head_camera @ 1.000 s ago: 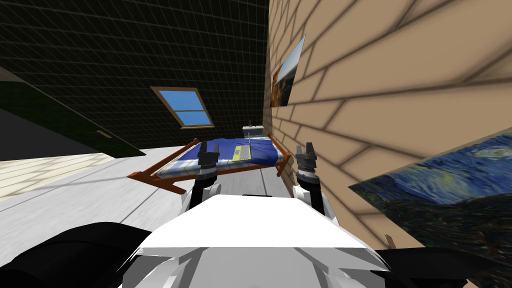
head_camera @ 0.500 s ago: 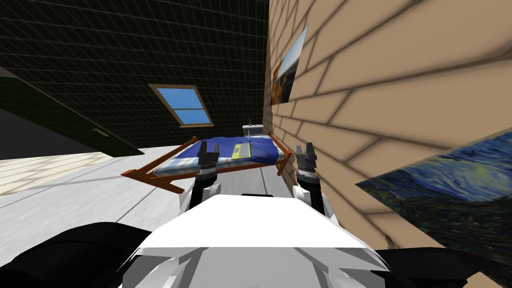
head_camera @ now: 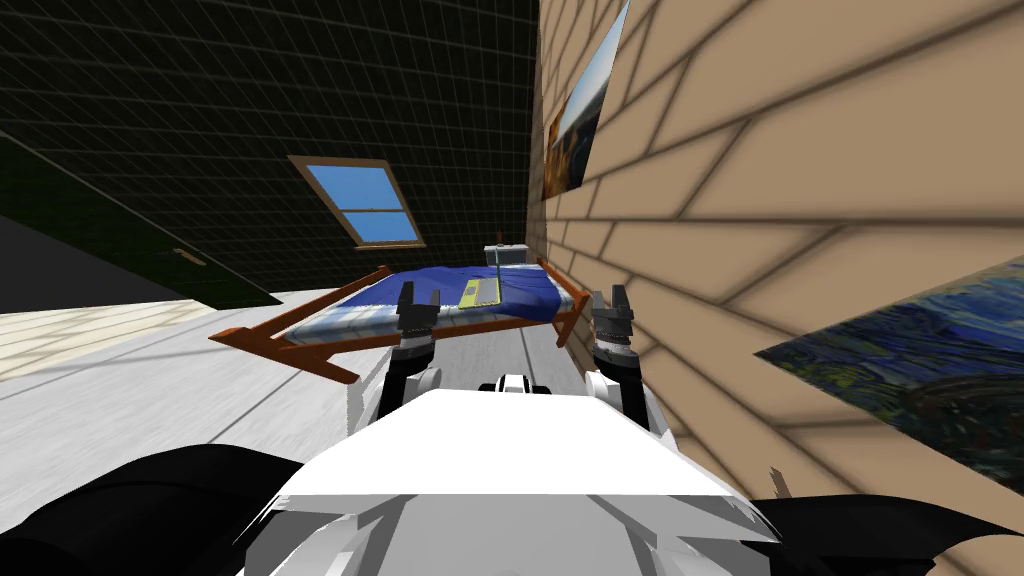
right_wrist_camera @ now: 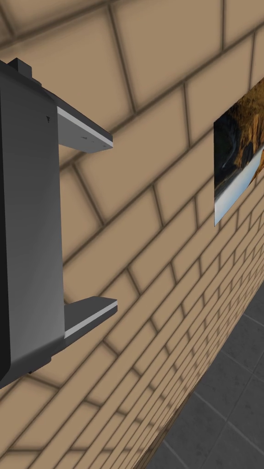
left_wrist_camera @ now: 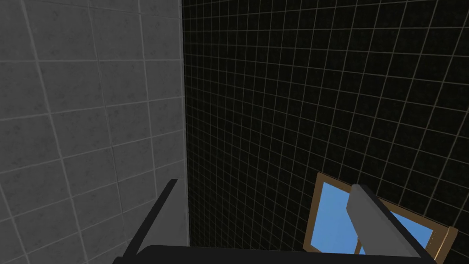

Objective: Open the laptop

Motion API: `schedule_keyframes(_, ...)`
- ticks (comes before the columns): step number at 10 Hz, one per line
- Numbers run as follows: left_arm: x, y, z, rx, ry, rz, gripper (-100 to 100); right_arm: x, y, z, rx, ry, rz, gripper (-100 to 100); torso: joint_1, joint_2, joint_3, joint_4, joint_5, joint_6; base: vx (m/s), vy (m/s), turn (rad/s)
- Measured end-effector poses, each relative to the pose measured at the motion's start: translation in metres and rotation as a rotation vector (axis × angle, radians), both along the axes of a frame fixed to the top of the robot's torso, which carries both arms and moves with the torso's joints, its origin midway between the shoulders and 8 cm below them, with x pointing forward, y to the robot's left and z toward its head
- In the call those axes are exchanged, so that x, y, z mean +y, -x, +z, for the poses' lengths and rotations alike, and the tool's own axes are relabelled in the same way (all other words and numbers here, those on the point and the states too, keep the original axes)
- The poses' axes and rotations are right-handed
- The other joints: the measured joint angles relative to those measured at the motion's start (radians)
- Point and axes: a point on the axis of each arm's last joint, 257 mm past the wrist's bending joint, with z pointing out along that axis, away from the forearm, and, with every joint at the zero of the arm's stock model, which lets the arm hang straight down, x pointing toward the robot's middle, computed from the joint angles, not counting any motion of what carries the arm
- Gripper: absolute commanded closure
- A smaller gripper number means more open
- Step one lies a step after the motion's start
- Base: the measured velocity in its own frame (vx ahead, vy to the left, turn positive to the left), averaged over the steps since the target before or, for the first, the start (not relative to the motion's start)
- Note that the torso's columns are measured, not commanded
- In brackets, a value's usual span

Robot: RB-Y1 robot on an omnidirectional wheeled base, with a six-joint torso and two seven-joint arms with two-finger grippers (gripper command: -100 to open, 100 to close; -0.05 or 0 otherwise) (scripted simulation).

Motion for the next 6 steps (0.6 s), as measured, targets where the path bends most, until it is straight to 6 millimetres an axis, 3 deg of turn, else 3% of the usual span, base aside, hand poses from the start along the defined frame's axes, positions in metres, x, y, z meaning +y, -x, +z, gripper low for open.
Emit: schedule_keyframes(6, 0.004, -0.035, -0.034, 0.125, 0.028, -0.073, -100, 0.0, 0.0, 0.0, 0.0, 0.0, 0.0, 0, 0.0, 0.014, -0.025, 0.014, 0.0, 0.0, 0.065, -0.06, 0.03)
